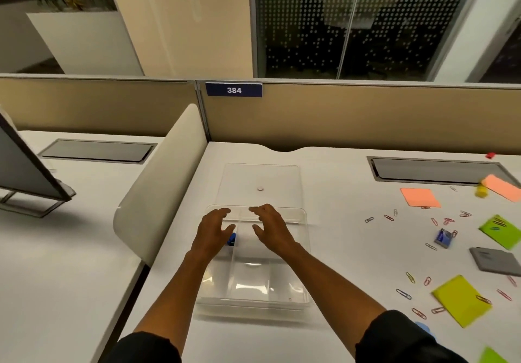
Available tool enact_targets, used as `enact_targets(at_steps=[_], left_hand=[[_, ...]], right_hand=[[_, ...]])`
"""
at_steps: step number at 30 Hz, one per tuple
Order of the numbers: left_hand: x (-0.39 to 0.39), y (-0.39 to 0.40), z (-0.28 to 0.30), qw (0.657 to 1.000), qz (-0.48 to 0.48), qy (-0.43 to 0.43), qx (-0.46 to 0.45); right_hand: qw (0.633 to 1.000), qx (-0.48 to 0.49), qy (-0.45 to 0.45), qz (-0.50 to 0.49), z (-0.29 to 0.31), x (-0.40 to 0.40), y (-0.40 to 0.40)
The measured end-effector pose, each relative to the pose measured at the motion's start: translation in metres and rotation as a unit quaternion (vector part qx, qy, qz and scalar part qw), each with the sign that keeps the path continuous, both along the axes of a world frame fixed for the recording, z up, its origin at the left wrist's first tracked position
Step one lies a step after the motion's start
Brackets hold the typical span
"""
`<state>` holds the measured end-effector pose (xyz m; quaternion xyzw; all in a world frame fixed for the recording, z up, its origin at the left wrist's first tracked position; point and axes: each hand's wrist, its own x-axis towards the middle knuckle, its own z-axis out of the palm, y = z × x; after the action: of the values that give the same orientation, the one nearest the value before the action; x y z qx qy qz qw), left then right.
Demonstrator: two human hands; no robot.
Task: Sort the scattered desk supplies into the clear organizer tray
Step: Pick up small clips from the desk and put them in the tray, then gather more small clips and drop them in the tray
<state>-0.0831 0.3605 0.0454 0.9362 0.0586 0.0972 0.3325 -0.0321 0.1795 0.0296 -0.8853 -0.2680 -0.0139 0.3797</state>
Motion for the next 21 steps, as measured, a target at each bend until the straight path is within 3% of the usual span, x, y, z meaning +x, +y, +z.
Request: enact_targets(at_steps=[8,21], left_hand=[[0.034,-0.072,0.007,0.993,-0.093,-0.070,0.024],[0.062,-0.217,0.002,0.958,-0.280,-0.065,0.025]], right_hand=[[0.990,0.001,-0.027,-0.139,0.003,-0.006,-0.088],[0.936,-0.035,-0.011,-0.351,0.002,-0.049,-0.244]])
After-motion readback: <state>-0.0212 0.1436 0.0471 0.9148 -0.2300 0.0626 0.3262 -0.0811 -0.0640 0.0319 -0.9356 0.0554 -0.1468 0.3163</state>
